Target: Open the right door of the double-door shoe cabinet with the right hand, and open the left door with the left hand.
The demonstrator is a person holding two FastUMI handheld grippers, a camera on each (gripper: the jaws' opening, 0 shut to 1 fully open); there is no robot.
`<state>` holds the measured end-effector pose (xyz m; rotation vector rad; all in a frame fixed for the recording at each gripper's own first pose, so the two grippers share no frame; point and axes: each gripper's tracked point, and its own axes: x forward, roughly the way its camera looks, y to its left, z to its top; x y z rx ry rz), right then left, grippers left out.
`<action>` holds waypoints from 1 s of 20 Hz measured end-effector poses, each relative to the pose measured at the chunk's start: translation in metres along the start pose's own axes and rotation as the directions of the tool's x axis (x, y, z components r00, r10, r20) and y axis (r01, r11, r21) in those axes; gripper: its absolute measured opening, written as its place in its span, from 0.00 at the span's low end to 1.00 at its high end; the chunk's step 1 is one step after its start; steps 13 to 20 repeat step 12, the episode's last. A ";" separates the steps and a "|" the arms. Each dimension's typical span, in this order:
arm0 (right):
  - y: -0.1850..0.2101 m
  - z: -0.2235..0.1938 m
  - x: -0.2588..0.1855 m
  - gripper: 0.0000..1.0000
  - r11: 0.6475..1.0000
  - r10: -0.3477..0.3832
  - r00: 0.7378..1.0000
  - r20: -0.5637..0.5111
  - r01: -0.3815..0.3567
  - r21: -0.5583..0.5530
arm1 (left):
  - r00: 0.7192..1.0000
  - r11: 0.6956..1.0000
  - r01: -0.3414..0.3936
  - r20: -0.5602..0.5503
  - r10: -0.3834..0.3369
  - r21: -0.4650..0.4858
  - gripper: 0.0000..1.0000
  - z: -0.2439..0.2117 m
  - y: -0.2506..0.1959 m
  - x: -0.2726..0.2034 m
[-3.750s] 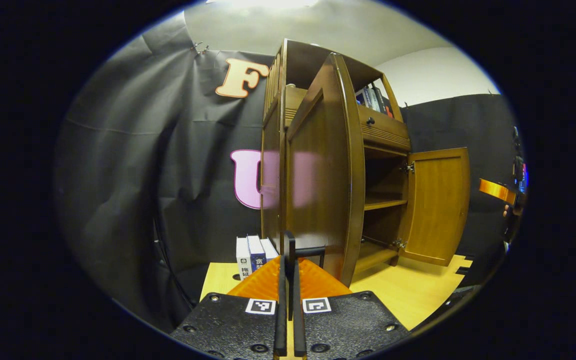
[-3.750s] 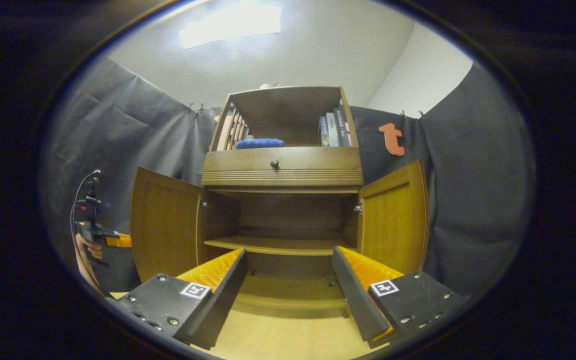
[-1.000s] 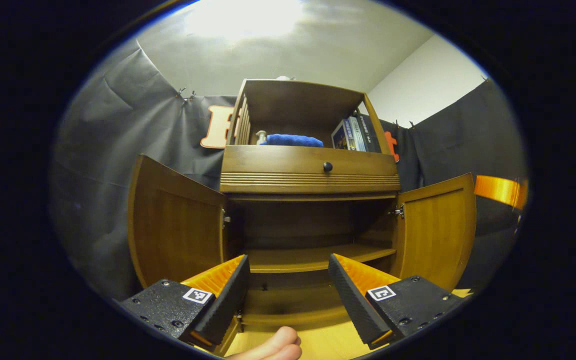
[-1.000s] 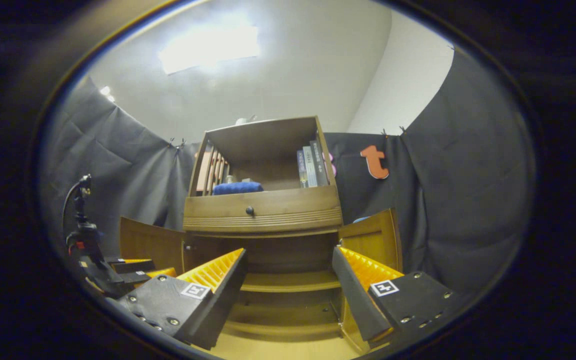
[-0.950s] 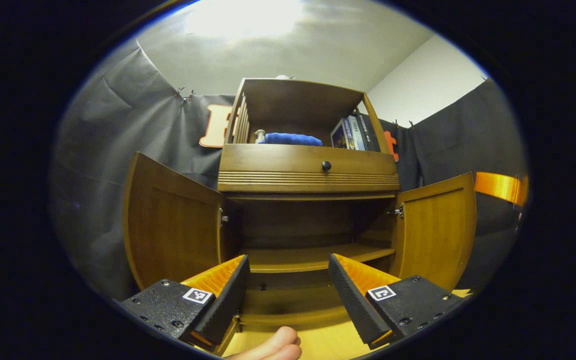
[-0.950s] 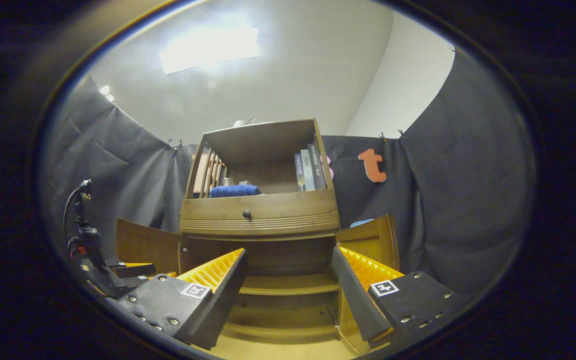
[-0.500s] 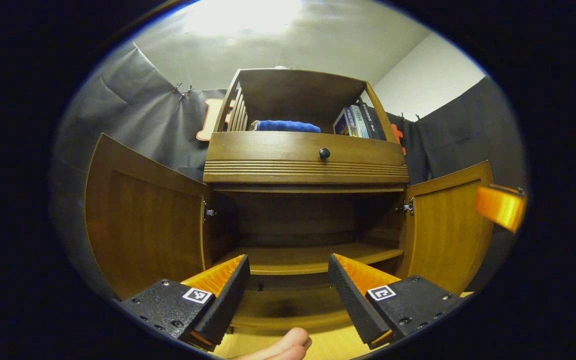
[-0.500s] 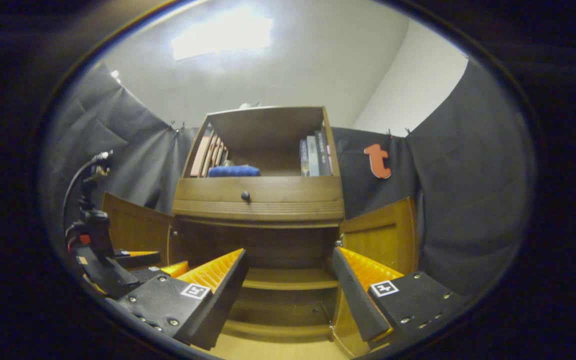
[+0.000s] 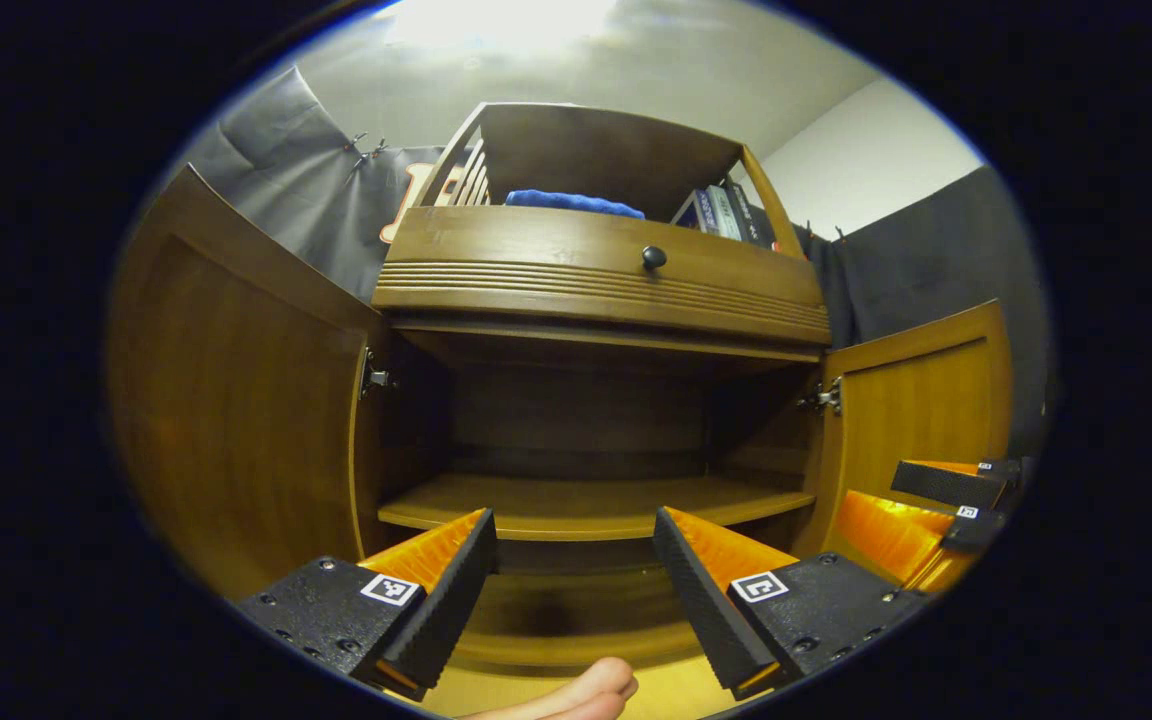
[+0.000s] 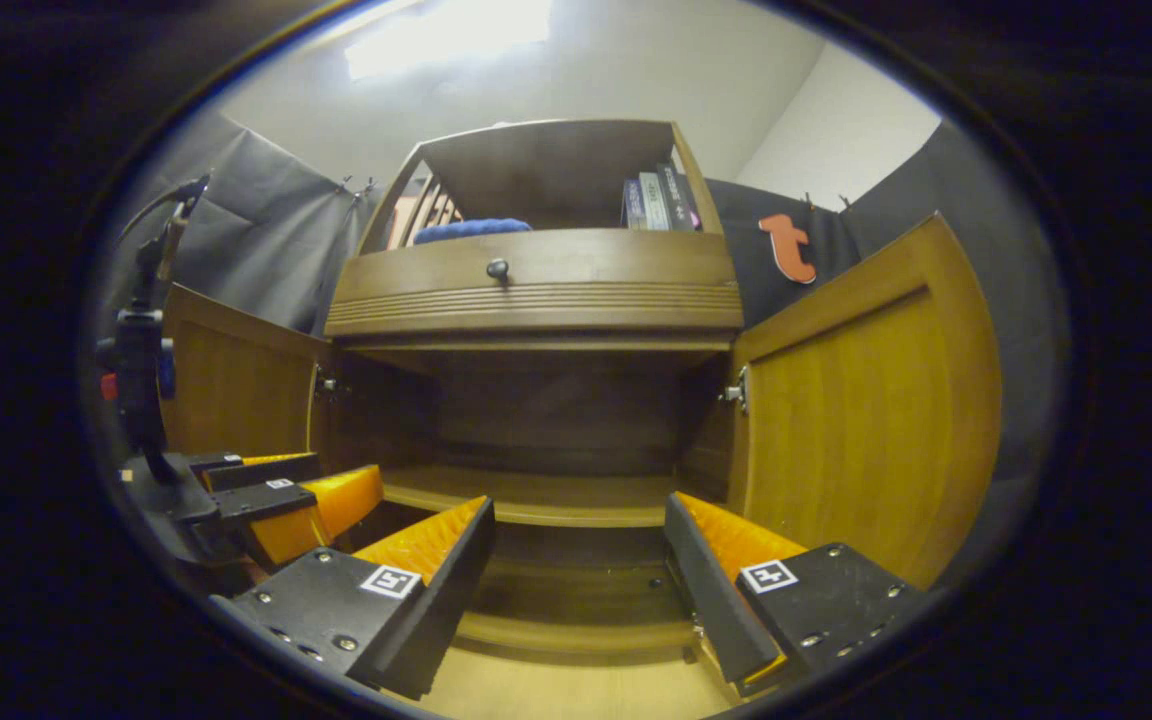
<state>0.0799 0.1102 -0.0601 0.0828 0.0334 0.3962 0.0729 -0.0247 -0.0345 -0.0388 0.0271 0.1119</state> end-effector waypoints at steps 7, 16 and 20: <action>-0.002 -0.043 0.029 1.00 1.000 -0.002 0.998 -0.060 0.002 0.005 | 1.000 0.999 0.004 -0.012 -0.004 0.041 0.96 -0.010 0.001 0.016; 0.012 -0.067 0.028 1.00 0.996 0.083 0.989 -0.124 -0.080 0.029 | 0.996 0.999 0.013 -0.087 -0.010 0.035 0.96 -0.033 -0.009 0.027; 0.012 -0.067 0.028 1.00 0.996 0.083 0.989 -0.124 -0.080 0.029 | 0.996 0.999 0.013 -0.087 -0.010 0.035 0.96 -0.033 -0.009 0.027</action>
